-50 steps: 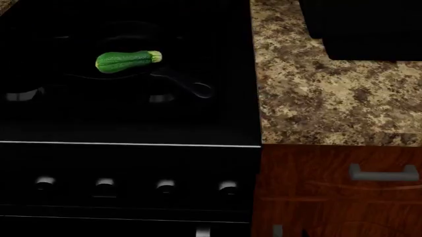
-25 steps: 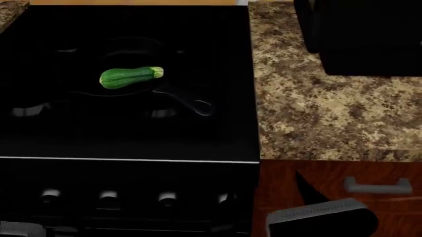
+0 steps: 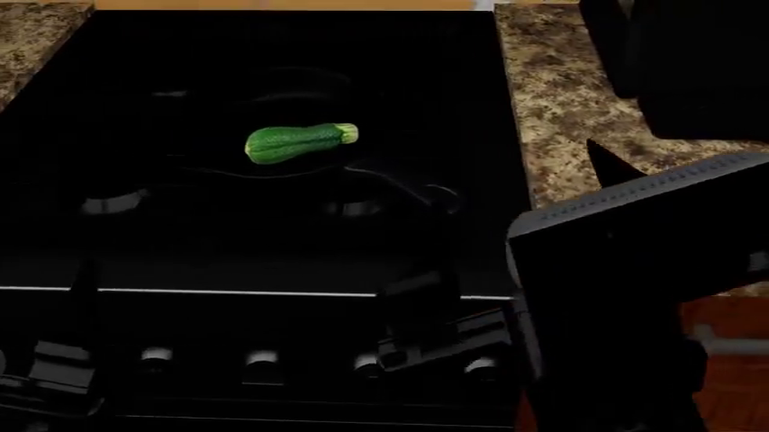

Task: Pick up the pan and dump the vegetables in it onto the plate. Then return the pan to the stove.

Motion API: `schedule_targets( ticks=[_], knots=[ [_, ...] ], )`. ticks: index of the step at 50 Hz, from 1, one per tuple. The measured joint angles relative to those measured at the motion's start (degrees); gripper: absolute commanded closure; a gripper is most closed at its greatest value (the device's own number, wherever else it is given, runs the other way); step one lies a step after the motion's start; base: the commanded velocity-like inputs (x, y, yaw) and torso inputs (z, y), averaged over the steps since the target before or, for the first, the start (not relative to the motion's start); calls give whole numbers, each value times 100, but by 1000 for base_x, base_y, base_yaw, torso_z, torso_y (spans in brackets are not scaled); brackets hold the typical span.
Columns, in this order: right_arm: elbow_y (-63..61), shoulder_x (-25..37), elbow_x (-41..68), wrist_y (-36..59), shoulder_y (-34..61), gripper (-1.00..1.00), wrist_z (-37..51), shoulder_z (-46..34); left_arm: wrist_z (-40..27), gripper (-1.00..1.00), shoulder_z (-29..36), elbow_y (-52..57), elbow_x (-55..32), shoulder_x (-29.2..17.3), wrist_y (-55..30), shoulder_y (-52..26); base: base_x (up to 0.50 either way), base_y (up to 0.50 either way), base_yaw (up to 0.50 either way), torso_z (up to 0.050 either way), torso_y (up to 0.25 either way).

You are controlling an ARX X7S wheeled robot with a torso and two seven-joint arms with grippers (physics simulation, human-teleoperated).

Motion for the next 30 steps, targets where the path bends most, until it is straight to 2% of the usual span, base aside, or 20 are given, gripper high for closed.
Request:
schedule_targets(
  ticks=[4, 14, 26, 30],
  knots=[
    [143, 257, 1022, 68, 590, -100, 810, -148, -181, -100, -70, 152, -261, -167, -230, -180, 91, 0, 0, 50, 87],
    [636, 726, 2769, 98, 2193, -100, 2309, -1015, -1276, -100, -82, 336, -1653, -895, -394, -573, 500, 0, 0, 50, 86],
    [887, 791, 3286, 145, 2857, -100, 2735, -1552, -1860, -100, -29, 351, -2334, -1326, -244, -644, 498, 0, 0, 50, 86],
    [990, 767, 3250, 134, 2788, -100, 2494, -1525, -1987, -100, -4, 344, -2455, -1393, -218, -652, 85, 0, 0, 24, 21]
  ],
)
